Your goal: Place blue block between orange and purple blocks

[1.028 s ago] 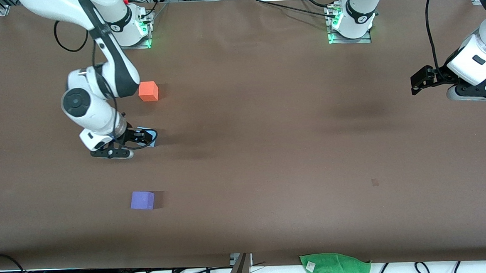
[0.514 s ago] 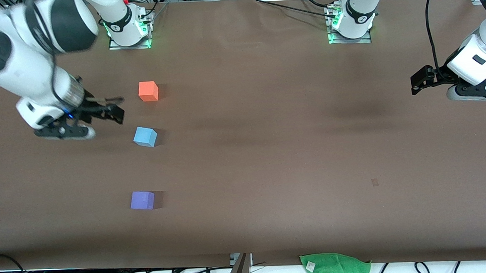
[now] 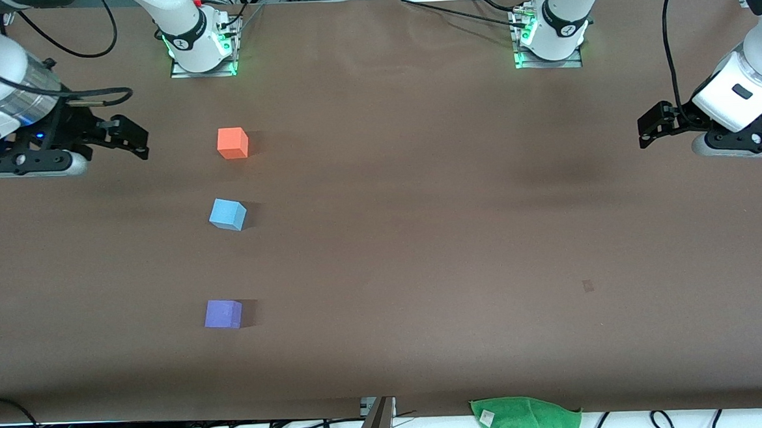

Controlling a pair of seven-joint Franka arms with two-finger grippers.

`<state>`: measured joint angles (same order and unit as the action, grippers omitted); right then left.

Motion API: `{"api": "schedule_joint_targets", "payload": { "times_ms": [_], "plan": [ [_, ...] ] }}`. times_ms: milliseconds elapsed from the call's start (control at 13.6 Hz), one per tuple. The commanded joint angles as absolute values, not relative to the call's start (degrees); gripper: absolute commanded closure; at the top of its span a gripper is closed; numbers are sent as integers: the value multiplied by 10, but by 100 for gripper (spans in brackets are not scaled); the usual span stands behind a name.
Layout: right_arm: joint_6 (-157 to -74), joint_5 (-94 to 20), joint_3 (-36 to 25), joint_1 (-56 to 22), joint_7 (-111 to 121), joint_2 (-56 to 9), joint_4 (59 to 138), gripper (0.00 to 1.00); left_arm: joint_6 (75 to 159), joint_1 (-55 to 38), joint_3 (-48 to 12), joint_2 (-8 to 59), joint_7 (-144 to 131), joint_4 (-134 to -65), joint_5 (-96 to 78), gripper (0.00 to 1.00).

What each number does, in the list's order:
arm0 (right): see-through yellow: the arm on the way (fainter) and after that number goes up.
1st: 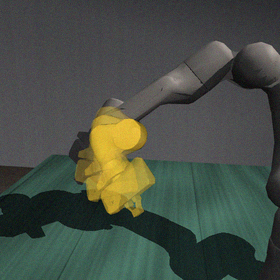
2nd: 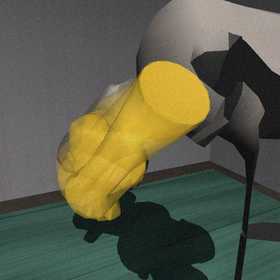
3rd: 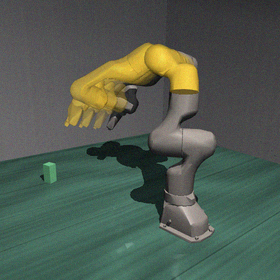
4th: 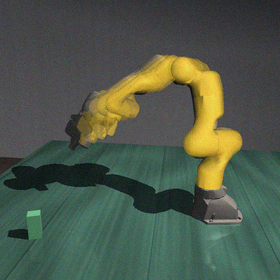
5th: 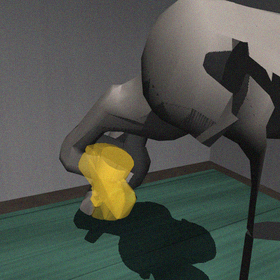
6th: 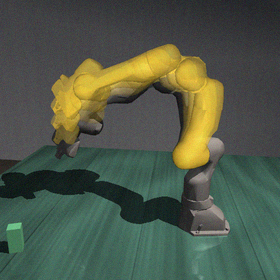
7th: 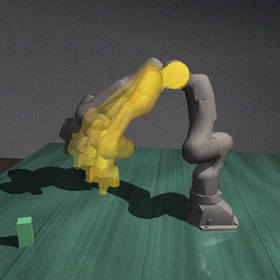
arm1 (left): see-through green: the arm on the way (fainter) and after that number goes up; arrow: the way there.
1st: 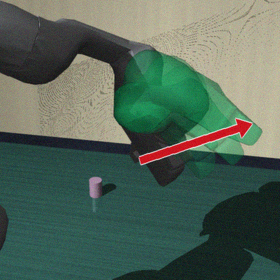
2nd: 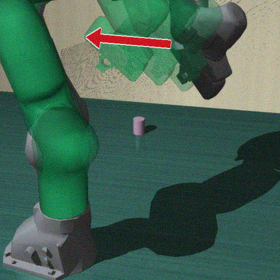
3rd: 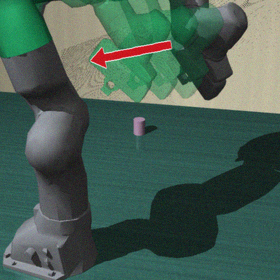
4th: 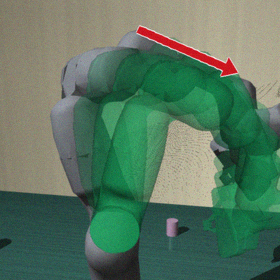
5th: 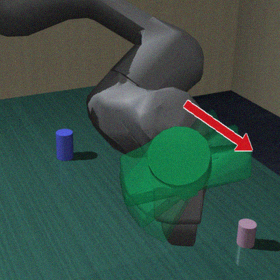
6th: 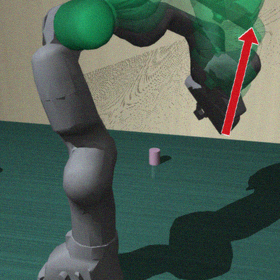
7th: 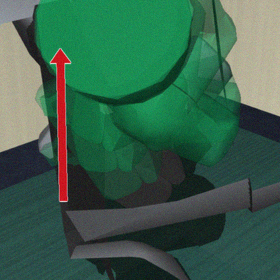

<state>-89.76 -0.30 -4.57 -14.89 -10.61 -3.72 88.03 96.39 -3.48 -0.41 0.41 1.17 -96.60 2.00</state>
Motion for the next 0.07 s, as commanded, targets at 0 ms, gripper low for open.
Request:
{"api": "schedule_joint_targets", "payload": {
  "times_ms": [0],
  "plan": [
    [-873, -10, -50, -145, -84, -47, 860, 1, 934, -32, -4, 33, 19, -910, -10, 0]
  ]
}}
